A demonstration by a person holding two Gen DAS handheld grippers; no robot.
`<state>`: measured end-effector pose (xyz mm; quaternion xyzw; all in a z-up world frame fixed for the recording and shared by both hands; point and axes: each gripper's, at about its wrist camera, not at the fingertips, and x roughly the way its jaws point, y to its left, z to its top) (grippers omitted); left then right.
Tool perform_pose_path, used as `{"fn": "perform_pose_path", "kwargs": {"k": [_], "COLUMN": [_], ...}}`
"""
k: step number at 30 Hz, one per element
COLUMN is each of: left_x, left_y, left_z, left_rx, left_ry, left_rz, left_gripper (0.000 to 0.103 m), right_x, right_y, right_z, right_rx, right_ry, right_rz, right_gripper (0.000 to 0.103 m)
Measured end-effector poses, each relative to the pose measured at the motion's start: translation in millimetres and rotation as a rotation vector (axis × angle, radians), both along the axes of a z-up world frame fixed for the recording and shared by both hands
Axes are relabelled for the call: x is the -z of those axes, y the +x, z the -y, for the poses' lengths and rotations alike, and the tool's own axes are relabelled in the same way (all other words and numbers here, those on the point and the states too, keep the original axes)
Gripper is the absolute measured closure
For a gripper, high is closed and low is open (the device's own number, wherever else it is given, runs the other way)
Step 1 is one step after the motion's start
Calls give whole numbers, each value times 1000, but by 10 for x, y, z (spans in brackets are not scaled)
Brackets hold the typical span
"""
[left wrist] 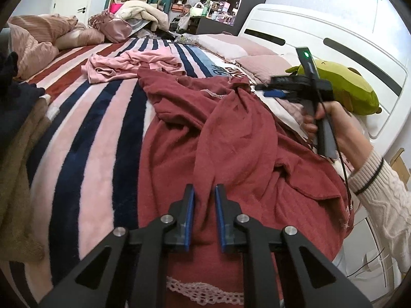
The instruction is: Fold small clothes
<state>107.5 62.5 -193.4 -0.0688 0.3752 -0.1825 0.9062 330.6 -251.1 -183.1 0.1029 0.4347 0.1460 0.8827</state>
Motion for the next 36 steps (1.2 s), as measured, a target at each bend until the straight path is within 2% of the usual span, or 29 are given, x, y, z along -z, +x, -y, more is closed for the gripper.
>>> {"fn": "perform_pose_path", "kwargs": {"k": [2, 4, 7, 10, 13, 17, 19, 21, 22, 23, 25, 28, 32, 34, 35, 36], "left_x": [1, 1, 2, -6, -15, -20, -19, -15, -16, -18, -29, -39, -44, -48, -50, -57], "left_y": [-5, -14, -30, -28, -24, -14, -4, 7, 6, 7, -15, -51, -83, -112, -132, -160], "left_z": [1, 3, -3, -2, -2, -1, 5, 15, 18, 24, 41, 57, 2, -58, -87, -116], "left_rx": [-2, -7, -12, -15, -12, -9, -8, -10, -11, -13, -8, 2, -29, -39, -40, -39], "left_ry": [-2, -2, 1, 11, 8, 1, -1, 2, 2, 2, 7, 28, 78, 83, 83, 86], "left_rz": [-1, -2, -3, -2, 0, 6, 7, 6, 5, 4, 8, 17, 20, 14, 12, 12], "left_gripper": [90, 90, 90, 88, 85, 84, 84, 84, 83, 82, 78, 77, 77, 75, 67, 61], "right_x": [122, 181, 259, 196, 99, 119, 191, 264, 301, 320, 328, 268, 168, 109, 56, -11], "right_y": [6, 3, 24, -53, -195, -384, -430, -424, -388, -361, -314, -329, -433, -553, -663, -799], "right_z": [7, -56, -219, -300, -272, -171, -148, -169, -201, -231, -303, -267, 53, 176, 234, 286], "right_rx": [-64, -115, -119, -106, -117, -127, -135, -130, -120, -114, -103, -48, 28, -17, -41, -58], "right_ry": [75, 113, 65, 15, 31, 91, 163, 210, 206, 199, 157, 76, -10, 52, 81, 85], "right_rz": [-77, -86, -105, -72, -73, -109, -148, -168, -167, -164, -144, -109, -79, -95, -104, -94], "right_gripper": [71, 71, 71, 78, 78, 76, 74, 66, 65, 68, 101, 102, 102, 98, 98, 92]}}
